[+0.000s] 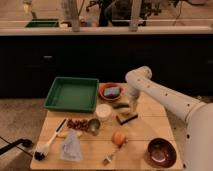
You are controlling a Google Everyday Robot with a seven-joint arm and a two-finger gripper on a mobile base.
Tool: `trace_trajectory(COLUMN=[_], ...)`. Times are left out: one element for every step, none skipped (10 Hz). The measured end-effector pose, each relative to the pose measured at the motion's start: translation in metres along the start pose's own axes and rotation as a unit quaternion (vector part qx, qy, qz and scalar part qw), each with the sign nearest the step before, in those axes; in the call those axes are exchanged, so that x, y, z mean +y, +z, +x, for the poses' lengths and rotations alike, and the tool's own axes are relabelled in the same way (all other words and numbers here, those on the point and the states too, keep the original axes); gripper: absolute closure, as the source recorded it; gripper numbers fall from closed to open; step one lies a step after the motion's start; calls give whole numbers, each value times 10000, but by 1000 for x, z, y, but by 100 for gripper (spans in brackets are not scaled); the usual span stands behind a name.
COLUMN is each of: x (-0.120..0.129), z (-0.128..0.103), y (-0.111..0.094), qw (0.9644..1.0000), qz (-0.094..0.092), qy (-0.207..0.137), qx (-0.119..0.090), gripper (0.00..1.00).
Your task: Place eraser in metal cup
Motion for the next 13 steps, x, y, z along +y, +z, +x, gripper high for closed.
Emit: trace_trajectory(x=[1, 4, 5, 5, 9, 15, 22, 26, 32, 38, 41, 46, 50], z=[1, 5, 6, 4, 6, 10, 13, 14, 17, 19, 21, 22, 21], y=[1, 4, 5, 5, 5, 6, 7, 8, 9, 12, 15, 21, 30], qw=[10000, 10000, 10000, 10000, 10000, 9999, 9999, 9998, 9997, 9996, 9995, 9994, 9991], qz=[-1, -19, -15, -20, -29, -41, -35, -31, -40, -47, -55, -65, -118], qy=[-7, 2, 6, -11, -4, 14, 11, -2, -13, -20, -21, -26, -40], qx=[-20, -22, -27, -63, -81, -116, -163, -197, -231, -277, -306, -351, -402], gripper=[20, 20, 20, 20, 20, 20, 20, 20, 20, 20, 20, 20, 20])
